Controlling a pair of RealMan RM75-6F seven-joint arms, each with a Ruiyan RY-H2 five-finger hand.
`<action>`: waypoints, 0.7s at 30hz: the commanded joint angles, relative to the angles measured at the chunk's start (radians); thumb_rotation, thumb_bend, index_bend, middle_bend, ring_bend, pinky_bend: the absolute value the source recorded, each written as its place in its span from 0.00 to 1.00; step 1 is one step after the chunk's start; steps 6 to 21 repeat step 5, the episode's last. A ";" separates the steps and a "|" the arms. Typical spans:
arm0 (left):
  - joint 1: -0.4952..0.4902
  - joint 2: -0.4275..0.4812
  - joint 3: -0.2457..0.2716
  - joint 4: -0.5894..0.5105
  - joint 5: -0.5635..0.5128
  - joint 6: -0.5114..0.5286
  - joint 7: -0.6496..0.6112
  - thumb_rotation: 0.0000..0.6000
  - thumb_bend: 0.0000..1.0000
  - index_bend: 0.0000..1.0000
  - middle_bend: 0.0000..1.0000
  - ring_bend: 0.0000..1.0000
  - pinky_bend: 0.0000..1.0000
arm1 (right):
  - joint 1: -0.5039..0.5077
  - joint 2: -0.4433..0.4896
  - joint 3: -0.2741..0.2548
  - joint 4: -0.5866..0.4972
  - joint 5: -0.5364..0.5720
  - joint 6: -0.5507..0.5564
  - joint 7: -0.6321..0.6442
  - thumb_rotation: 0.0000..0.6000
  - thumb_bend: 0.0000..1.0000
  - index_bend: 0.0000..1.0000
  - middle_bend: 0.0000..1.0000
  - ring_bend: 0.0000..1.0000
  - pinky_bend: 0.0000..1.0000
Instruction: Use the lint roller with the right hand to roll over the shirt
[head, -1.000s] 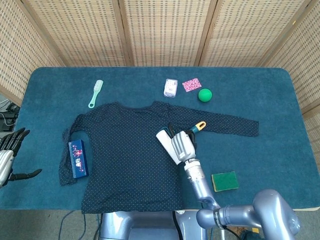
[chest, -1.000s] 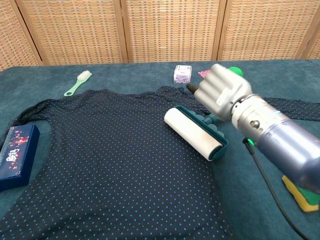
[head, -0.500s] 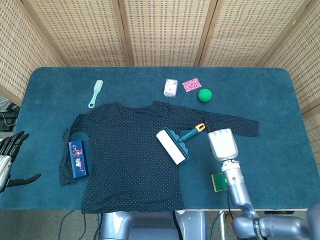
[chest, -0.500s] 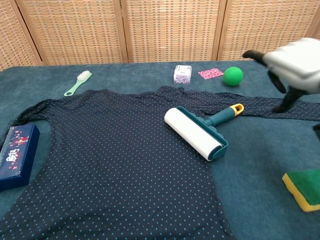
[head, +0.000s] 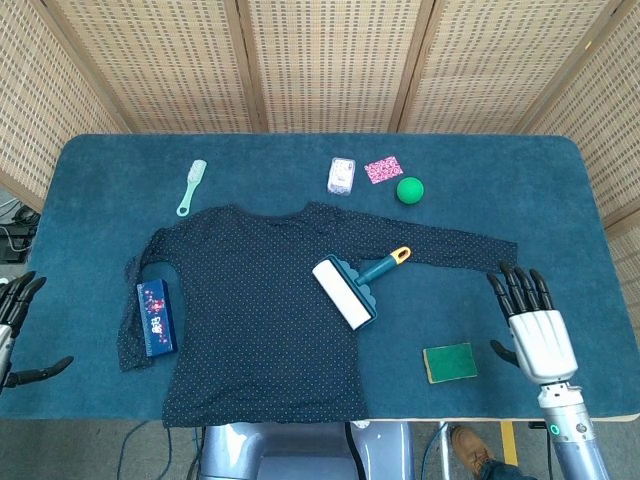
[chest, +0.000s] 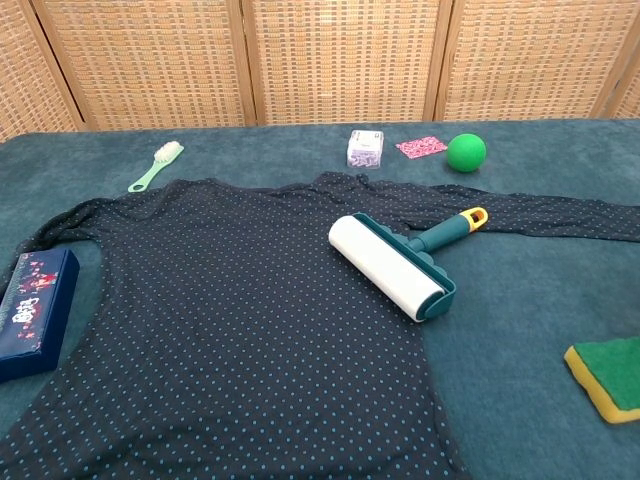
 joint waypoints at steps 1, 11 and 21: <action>0.005 -0.002 0.000 0.007 0.004 0.008 -0.005 1.00 0.00 0.00 0.00 0.00 0.00 | -0.031 -0.016 0.006 0.054 -0.020 0.011 0.035 1.00 0.00 0.00 0.00 0.00 0.00; 0.009 -0.003 -0.001 0.013 0.001 0.011 -0.009 1.00 0.00 0.00 0.00 0.00 0.00 | -0.039 -0.015 0.029 0.087 -0.005 -0.026 0.044 1.00 0.00 0.00 0.00 0.00 0.00; 0.009 -0.003 -0.001 0.013 0.001 0.011 -0.009 1.00 0.00 0.00 0.00 0.00 0.00 | -0.039 -0.015 0.029 0.087 -0.005 -0.026 0.044 1.00 0.00 0.00 0.00 0.00 0.00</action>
